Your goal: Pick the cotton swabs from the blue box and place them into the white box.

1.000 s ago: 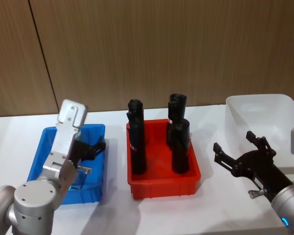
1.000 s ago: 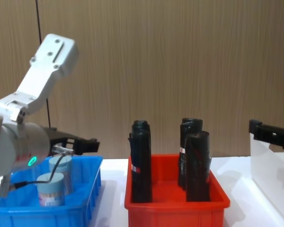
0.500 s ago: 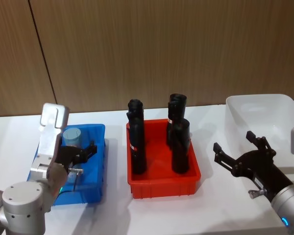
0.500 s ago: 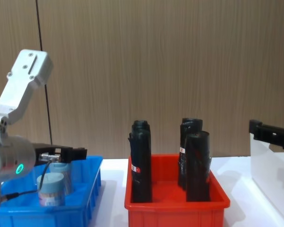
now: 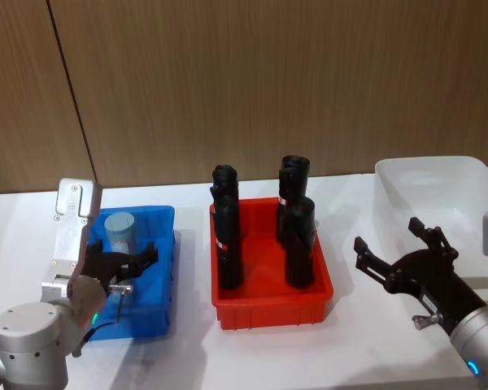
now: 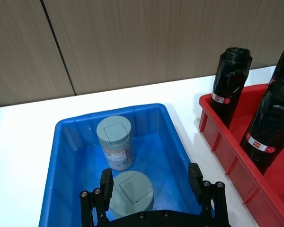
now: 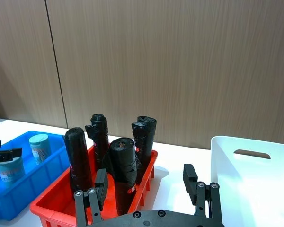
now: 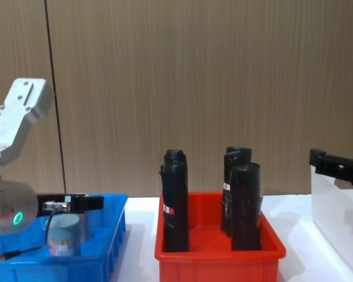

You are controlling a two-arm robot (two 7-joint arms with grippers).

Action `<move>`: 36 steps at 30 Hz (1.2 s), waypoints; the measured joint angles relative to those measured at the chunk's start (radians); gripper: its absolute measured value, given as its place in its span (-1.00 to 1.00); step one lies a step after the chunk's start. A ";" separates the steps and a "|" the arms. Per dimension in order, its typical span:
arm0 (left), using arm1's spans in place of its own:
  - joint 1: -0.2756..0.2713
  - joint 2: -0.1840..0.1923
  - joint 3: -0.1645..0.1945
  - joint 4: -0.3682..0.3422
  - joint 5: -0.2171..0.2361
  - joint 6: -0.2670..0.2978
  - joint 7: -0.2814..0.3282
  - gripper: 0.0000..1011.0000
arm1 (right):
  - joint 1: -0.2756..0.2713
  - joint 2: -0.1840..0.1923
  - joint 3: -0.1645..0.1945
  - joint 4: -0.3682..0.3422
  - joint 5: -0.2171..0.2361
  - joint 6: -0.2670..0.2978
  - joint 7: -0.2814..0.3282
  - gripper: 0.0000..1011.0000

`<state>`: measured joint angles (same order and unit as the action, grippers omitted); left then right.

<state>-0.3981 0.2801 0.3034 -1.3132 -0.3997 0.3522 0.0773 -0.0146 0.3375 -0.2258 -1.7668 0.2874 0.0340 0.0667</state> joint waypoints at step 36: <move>-0.047 -0.019 -0.022 0.142 -0.003 0.000 -0.038 0.99 | 0.000 0.000 0.000 0.000 0.000 0.000 0.000 0.98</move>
<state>-0.4448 0.2607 0.2814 -1.1715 -0.4029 0.3518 0.0394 -0.0146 0.3375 -0.2258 -1.7668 0.2874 0.0340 0.0667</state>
